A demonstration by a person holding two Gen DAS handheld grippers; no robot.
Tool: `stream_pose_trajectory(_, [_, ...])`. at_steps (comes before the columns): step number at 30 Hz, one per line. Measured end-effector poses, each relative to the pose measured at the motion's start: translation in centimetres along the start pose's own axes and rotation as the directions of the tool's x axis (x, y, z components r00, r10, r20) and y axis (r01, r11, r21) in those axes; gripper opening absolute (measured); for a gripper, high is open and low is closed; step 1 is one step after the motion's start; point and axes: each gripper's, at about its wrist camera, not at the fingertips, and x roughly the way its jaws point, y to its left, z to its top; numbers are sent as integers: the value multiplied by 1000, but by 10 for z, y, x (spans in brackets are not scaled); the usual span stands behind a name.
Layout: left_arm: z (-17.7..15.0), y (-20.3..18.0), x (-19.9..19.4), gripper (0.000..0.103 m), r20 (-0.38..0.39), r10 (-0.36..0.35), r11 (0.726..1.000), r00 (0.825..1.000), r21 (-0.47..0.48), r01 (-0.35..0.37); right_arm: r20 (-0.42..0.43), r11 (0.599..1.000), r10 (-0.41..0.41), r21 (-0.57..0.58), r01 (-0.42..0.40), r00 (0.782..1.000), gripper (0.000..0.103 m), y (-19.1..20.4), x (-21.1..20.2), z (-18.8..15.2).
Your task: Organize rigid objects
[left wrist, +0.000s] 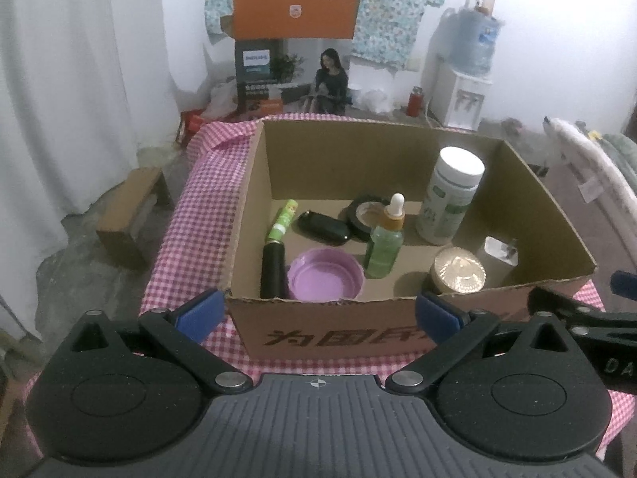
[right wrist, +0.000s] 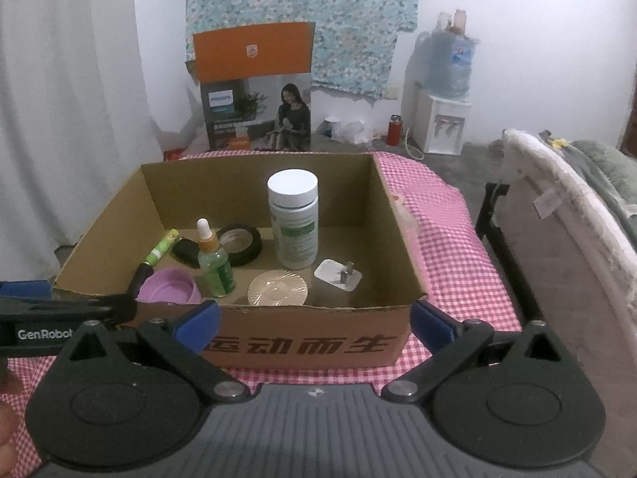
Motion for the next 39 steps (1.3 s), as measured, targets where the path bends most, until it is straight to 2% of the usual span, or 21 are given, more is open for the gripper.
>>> stream_pose_trajectory(39, [5, -11, 1, 103, -10, 29, 998, 1000, 51, -28, -24, 999, 16, 32, -15, 1000, 103, -8, 8, 1])
